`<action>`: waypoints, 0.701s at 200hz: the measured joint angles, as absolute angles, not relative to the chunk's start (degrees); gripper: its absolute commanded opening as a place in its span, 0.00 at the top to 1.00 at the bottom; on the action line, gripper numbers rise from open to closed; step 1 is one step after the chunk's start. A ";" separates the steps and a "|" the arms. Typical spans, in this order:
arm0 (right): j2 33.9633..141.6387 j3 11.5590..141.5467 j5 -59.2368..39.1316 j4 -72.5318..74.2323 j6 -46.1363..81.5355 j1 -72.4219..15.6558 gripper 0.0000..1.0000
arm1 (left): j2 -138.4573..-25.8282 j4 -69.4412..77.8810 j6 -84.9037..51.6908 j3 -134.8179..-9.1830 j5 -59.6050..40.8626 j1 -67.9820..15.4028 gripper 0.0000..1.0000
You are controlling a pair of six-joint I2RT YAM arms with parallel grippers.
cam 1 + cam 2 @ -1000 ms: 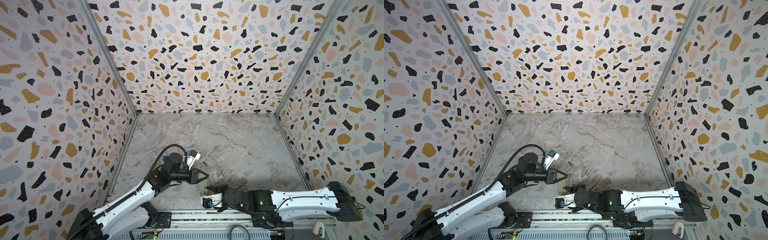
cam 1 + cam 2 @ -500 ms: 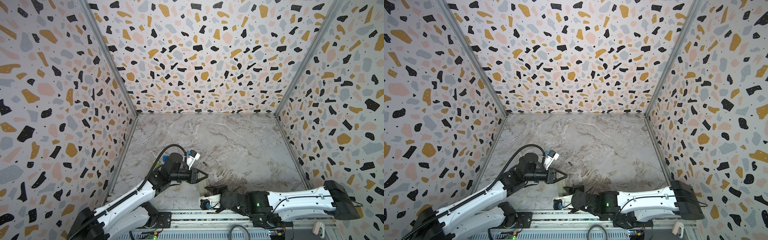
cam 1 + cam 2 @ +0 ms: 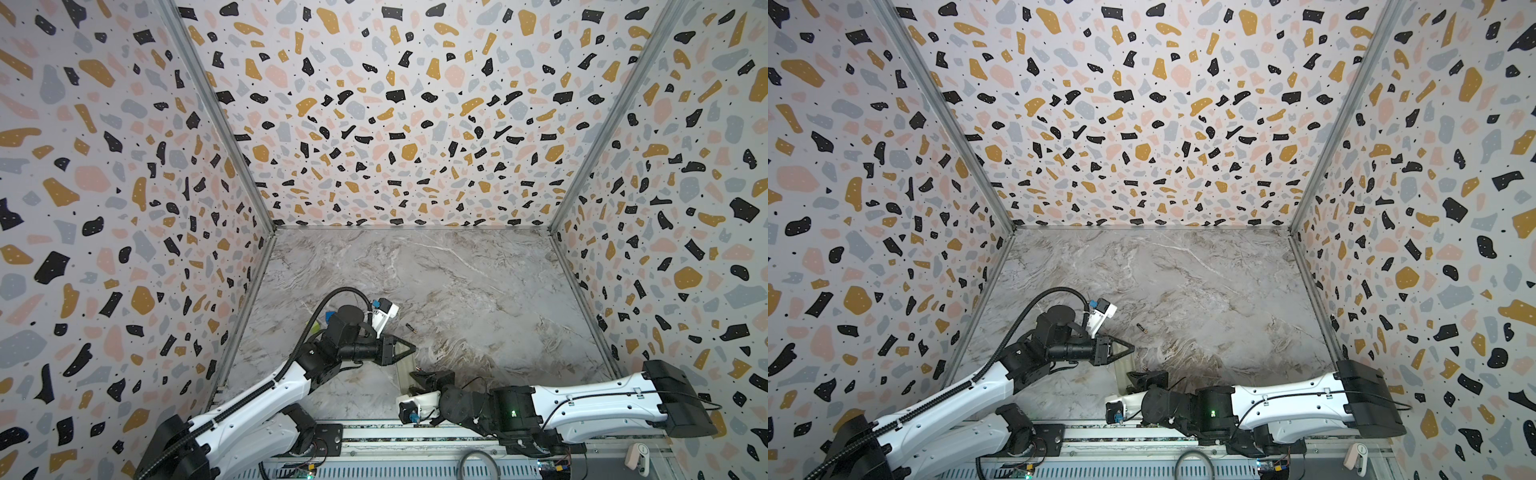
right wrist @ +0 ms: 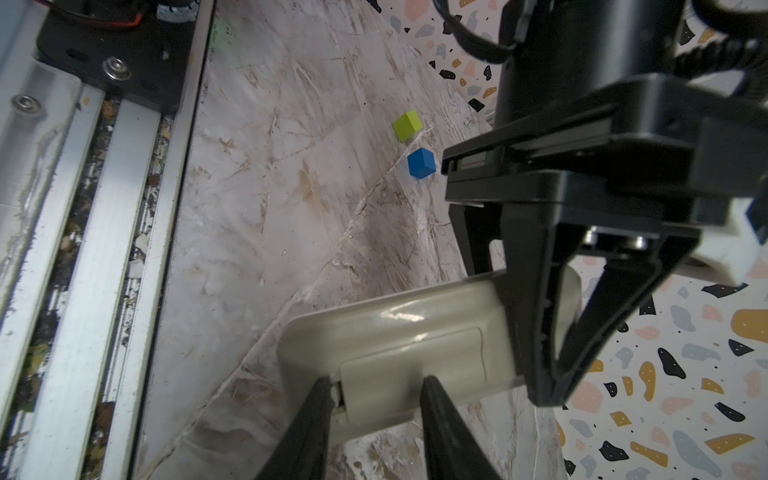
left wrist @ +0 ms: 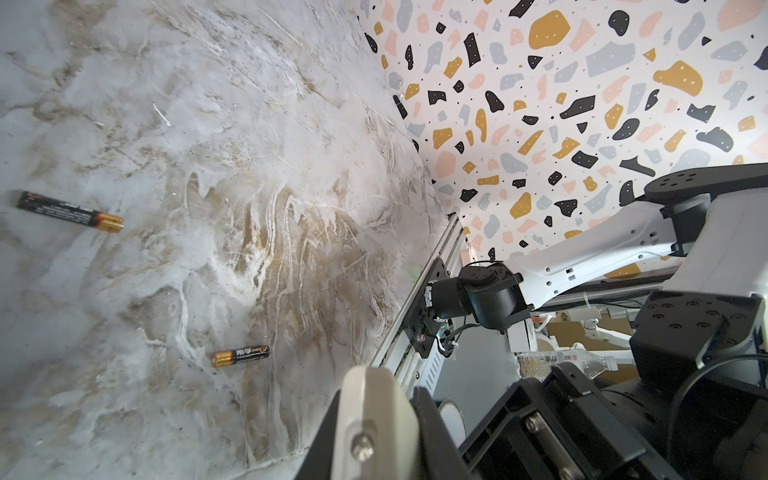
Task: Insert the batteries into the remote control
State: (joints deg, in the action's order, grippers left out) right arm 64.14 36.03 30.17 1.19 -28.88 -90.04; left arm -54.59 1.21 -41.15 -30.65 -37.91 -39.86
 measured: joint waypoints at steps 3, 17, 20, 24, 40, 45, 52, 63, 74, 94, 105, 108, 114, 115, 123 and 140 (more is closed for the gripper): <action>64.18 36.03 30.26 1.26 -28.91 -90.04 0.65 | -54.61 1.28 -41.12 -30.65 -37.85 -39.83 1.00; 64.38 35.99 30.57 1.32 -29.04 -90.08 0.68 | -54.65 1.48 -41.08 -30.65 -37.54 -39.79 1.00; 64.47 35.99 30.61 1.32 -29.06 -90.08 0.68 | -54.68 1.50 -41.08 -30.65 -37.45 -39.79 1.00; 64.58 35.94 30.70 1.39 -29.08 -90.08 0.68 | -54.70 1.50 -41.06 -30.65 -37.36 -39.79 1.00; 64.84 35.90 30.96 1.54 -29.08 -90.13 0.70 | -54.76 1.52 -40.93 -30.65 -37.06 -39.79 1.00; 64.93 35.90 31.07 1.61 -29.08 -90.15 0.70 | -54.76 1.52 -40.88 -30.65 -36.97 -39.79 1.00; 65.01 35.88 31.27 1.65 -29.08 -90.24 0.71 | -54.78 1.52 -40.82 -30.65 -36.93 -39.79 1.00; 65.21 35.88 31.59 1.72 -29.06 -90.41 0.71 | -54.78 1.52 -40.64 -30.65 -36.93 -39.79 1.00; 65.34 35.88 31.86 1.76 -29.08 -90.54 0.72 | -54.78 1.45 -40.47 -30.65 -36.88 -39.79 1.00; 65.56 35.88 32.42 1.87 -29.08 -90.74 0.72 | -54.78 1.52 -40.07 -30.65 -36.75 -39.79 1.00; 65.73 35.88 32.75 1.96 -29.08 -90.85 0.73 | -54.81 1.45 -39.86 -30.65 -36.60 -39.79 1.00; 65.76 35.88 32.80 1.98 -29.08 -90.85 0.73 | -54.83 1.45 -39.83 -30.65 -36.56 -39.79 1.00; 65.82 35.88 32.95 2.00 -29.08 -90.89 0.73 | -54.94 1.45 -39.75 -30.65 -36.53 -39.79 1.00; 65.84 35.88 32.97 2.00 -29.08 -90.89 0.73 | -54.94 1.45 -39.72 -30.65 -36.51 -39.79 1.00; 65.93 35.83 33.06 2.02 -29.08 -90.94 0.73 | -55.09 1.41 -39.66 -30.65 -36.51 -39.79 1.00; 66.06 35.81 33.23 2.02 -29.10 -91.00 0.73 | -55.27 1.32 -39.62 -30.65 -36.45 -39.79 1.00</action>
